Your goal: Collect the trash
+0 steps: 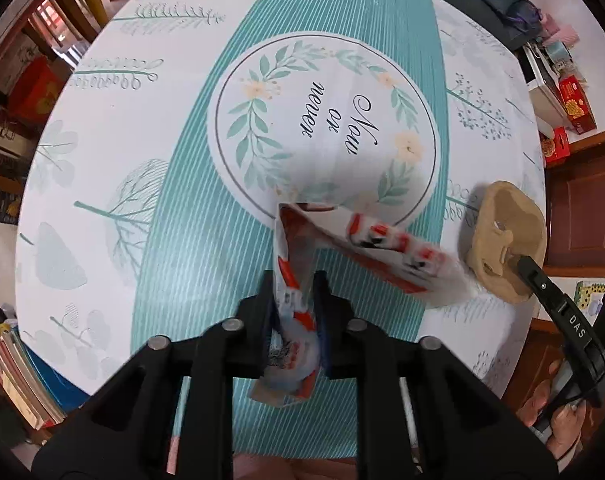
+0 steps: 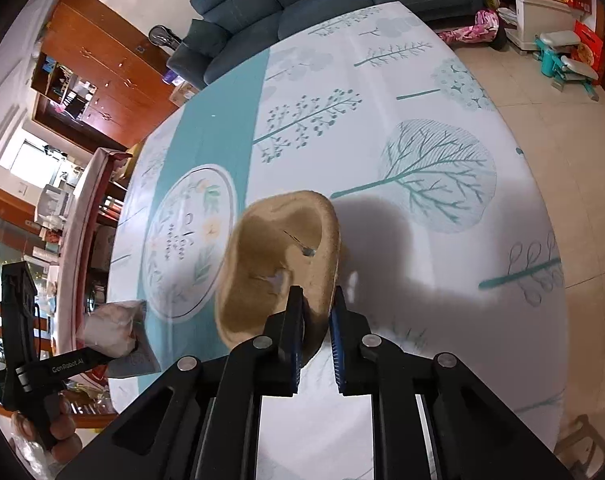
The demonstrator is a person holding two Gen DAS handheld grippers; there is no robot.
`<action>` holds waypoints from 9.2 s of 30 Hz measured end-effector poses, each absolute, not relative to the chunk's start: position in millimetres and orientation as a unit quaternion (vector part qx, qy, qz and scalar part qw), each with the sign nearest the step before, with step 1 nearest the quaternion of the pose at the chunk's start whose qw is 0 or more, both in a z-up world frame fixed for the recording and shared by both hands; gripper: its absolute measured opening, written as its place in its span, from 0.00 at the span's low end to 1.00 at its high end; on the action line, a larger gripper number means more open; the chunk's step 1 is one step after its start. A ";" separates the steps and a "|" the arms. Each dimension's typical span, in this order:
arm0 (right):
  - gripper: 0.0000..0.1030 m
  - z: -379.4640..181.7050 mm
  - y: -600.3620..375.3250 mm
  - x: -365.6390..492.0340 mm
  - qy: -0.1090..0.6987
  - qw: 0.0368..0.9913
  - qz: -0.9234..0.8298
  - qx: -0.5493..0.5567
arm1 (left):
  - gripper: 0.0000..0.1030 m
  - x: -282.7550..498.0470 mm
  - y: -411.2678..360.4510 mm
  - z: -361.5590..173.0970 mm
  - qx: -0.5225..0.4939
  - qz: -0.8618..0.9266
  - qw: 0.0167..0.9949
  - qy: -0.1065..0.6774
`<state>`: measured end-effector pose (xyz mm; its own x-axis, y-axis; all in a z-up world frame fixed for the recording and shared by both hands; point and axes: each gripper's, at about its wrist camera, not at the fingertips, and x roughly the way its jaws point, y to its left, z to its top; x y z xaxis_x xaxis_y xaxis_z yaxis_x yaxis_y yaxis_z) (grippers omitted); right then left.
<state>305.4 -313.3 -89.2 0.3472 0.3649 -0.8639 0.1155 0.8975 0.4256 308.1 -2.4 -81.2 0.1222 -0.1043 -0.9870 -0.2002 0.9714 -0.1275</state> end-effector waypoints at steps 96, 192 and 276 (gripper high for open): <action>0.39 -442.1 -122.2 -61.9 0.685 0.697 0.006 0.213 | 0.51 16.6 86.0 -420.8 -0.037 -0.076 0.694 0.715; 0.45 -394.3 -143.1 -52.6 0.582 0.734 0.153 0.314 | 0.82 -9.0 46.6 -399.5 0.032 -0.293 0.714 0.635; 0.38 -418.9 -147.5 -84.4 0.614 0.738 0.103 0.261 | 0.82 -9.6 66.2 -380.5 0.043 -0.258 0.768 0.584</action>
